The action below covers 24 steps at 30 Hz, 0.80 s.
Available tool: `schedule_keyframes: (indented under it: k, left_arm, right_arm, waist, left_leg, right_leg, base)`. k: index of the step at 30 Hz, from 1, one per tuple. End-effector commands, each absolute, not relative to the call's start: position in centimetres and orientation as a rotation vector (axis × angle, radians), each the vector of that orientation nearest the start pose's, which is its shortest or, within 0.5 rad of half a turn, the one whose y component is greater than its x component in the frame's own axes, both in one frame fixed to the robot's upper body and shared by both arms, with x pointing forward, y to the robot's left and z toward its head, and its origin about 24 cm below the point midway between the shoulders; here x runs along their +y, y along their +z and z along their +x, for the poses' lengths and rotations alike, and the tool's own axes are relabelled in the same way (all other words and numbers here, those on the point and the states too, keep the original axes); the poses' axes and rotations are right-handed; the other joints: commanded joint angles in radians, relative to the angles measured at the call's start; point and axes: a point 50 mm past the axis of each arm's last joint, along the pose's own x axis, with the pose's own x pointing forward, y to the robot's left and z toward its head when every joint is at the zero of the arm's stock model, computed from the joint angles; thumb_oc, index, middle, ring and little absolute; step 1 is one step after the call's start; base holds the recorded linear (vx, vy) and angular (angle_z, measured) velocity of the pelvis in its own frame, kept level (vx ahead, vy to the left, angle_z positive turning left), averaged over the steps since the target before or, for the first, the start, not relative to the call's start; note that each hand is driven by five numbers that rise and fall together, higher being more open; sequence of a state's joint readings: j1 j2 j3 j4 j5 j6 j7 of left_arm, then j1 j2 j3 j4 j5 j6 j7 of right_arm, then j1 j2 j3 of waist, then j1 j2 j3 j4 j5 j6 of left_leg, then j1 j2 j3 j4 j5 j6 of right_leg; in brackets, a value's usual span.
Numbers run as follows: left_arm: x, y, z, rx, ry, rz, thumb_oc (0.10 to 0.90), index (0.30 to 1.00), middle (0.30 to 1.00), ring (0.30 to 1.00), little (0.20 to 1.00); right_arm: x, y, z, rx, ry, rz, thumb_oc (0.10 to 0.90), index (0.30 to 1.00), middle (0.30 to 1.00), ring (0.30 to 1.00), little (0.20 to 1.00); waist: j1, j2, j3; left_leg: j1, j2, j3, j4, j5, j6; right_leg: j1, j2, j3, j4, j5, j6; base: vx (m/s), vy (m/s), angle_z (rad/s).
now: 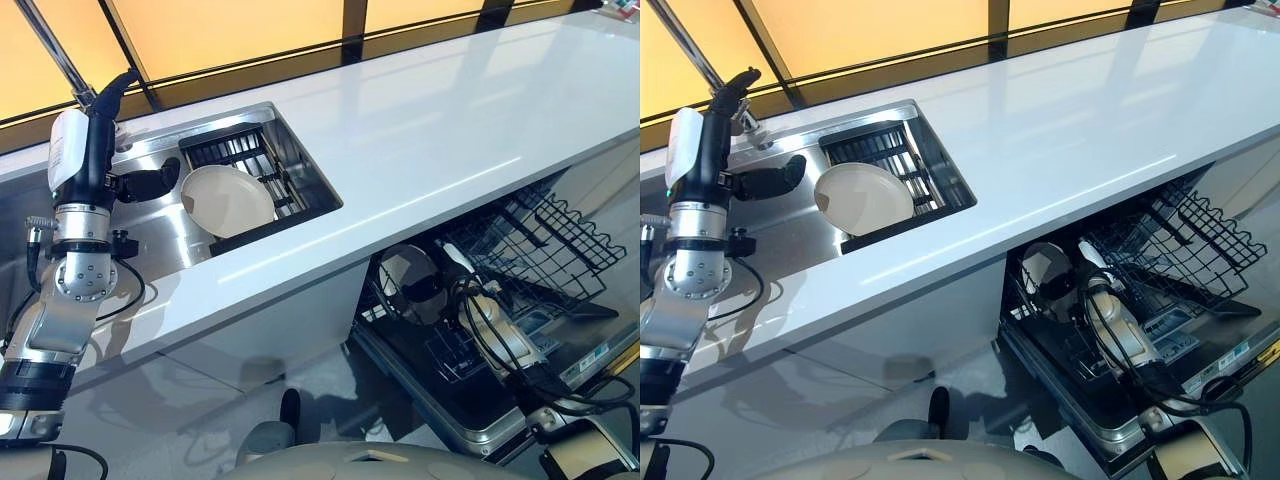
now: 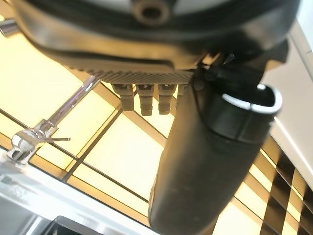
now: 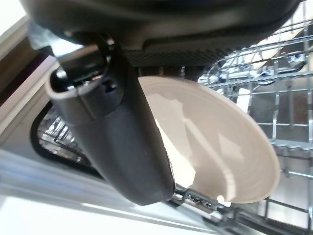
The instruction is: Pick up plates and place into dishwasher.
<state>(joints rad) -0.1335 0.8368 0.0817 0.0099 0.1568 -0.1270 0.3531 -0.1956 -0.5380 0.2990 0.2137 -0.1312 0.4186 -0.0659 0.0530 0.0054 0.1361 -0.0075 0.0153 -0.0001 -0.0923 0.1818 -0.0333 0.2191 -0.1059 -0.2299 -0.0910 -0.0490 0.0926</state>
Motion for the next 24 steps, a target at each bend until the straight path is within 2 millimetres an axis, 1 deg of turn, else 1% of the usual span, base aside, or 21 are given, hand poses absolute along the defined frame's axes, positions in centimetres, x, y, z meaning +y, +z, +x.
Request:
schedule_keyframes:
  k: [1,5,12,15,19,24]
  left_arm:
    - [29.7,23.0,25.7,-0.669,0.474,0.948,0.8,0.9,0.9,0.9,0.9]
    - [29.9,22.5,25.4,-0.636,0.469,0.952,0.8,0.9,0.9,0.9,0.9]
    - [30.4,21.7,24.9,-0.587,0.466,0.966,0.8,0.9,0.9,0.9,0.9]
    - [30.6,21.6,24.8,-0.581,0.472,0.964,0.8,0.9,0.9,0.9,0.9]
    - [30.8,21.6,24.6,-0.579,0.474,0.964,0.8,0.9,0.9,0.9,0.9]
    - [31.4,21.6,24.5,-0.52,0.463,0.979,0.8,0.9,0.9,0.9,0.9]
  right_arm:
    - [-23.1,8.1,29.6,0.119,-0.088,-0.79,0.8,0.9,0.9,0.9,0.9]
    - [-23.9,8.8,28.8,0.06,-0.161,-0.778,0.8,0.9,0.9,0.9,0.9]
    - [-24.8,11.6,27.8,-0.173,-0.358,-0.738,0.8,0.9,0.9,0.9,0.9]
    - [-25.1,12.4,27.3,-0.257,-0.428,-0.728,0.8,0.9,0.9,0.9,0.9]
    - [-25.3,13.0,26.8,-0.334,-0.479,-0.703,0.8,0.9,0.9,0.9,0.9]
    - [-26.0,14.4,26.1,-0.437,-0.546,-0.66,0.8,0.9,0.9,0.9,0.9]
  waist:
    - [-0.02,-0.016,-0.028]
    - [-0.029,-0.013,-0.028]
    - [-0.041,-0.006,-0.028]
    - [-0.046,-0.002,-0.03]
    - [-0.048,0.001,-0.031]
    - [-0.05,0.004,-0.034]
  left_leg:
    - [0.131,-0.034,0.047,0.005,-0.179,-0.002]
    - [0.135,-0.034,0.055,0.005,-0.182,-0.001]
    - [0.141,-0.033,0.068,0.005,-0.187,0.001]
    - [0.142,-0.033,0.074,0.005,-0.19,0.003]
    - [0.144,-0.034,0.077,0.005,-0.192,0.005]
    - [0.144,-0.033,0.078,0.005,-0.194,0.004]
  right_leg:
    - [-0.072,0.001,0.025,0.004,0.101,0.026]
    - [-0.072,0.002,0.032,0.004,0.101,0.029]
    - [-0.074,0.004,0.043,0.004,0.102,0.033]
    - [-0.076,0.004,0.046,0.004,0.101,0.035]
    - [-0.076,0.005,0.049,0.004,0.099,0.036]
    - [-0.076,0.007,0.05,0.004,0.096,0.036]
  base:
    - [-0.01,0.0,-0.04]
    - [-0.02,-0.001,-0.05]
    - [-0.01,0.006,-0.08]
    - [-0.01,0.007,-0.04]
    - [0.0,0.004,-0.02]
    - [0.0,0.0,0.0]
